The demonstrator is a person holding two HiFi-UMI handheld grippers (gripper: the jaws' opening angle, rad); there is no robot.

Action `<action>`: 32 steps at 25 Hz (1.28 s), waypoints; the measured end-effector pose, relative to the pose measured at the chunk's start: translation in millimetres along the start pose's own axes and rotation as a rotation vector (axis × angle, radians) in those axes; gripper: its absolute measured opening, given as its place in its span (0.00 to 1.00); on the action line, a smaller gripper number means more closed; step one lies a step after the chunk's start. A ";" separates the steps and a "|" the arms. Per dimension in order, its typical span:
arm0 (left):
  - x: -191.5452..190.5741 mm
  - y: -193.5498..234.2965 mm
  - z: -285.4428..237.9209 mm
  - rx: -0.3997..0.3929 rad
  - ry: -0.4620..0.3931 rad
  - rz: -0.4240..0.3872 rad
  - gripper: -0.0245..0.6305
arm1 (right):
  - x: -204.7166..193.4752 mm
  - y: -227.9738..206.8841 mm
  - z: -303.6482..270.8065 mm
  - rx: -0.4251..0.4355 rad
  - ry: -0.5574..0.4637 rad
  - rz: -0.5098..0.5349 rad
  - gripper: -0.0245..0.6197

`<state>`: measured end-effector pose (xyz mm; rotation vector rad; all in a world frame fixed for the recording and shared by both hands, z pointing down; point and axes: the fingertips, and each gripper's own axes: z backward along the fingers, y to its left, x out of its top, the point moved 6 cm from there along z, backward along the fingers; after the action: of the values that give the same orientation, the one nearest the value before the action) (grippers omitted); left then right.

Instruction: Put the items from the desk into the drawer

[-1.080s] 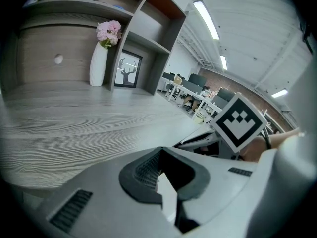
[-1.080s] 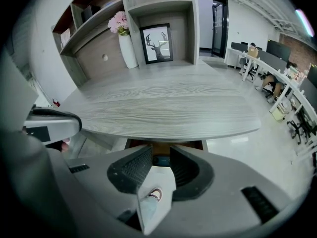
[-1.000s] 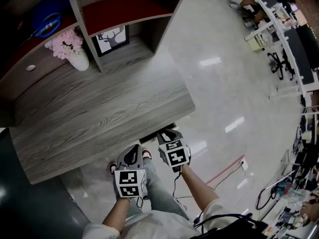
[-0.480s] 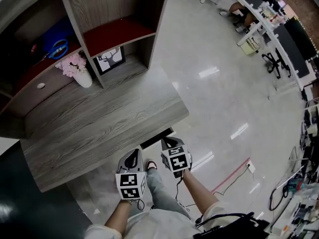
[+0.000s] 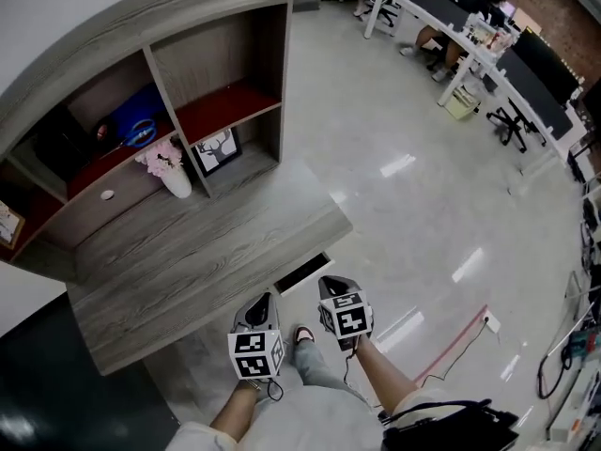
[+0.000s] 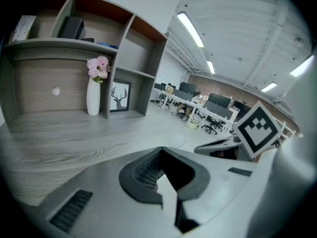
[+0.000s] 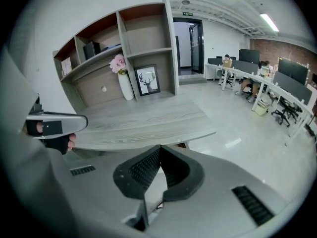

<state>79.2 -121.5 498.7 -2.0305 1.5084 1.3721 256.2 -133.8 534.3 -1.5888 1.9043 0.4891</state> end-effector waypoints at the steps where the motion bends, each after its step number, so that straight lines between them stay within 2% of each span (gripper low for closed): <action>1: 1.9 -2.9 3.4 -0.004 -0.007 -0.006 0.04 | -0.2 0.2 6.2 -0.004 -0.009 -0.008 0.04; 14: 38.1 -36.8 28.4 -0.091 -0.112 -0.146 0.04 | 15.0 11.9 48.7 -0.029 -0.136 -0.022 0.04; 23: 49.2 -29.2 28.8 -0.091 -0.130 -0.104 0.04 | 23.9 23.7 54.4 -0.023 -0.164 0.000 0.04; 32: 55.6 -28.0 31.1 -0.088 -0.144 -0.124 0.04 | 33.1 32.9 52.9 -0.008 -0.191 0.012 0.04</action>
<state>87.5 -122.1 429.6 -1.9908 1.2617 1.5229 232.3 -118.5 469.8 -1.4805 1.7707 0.6308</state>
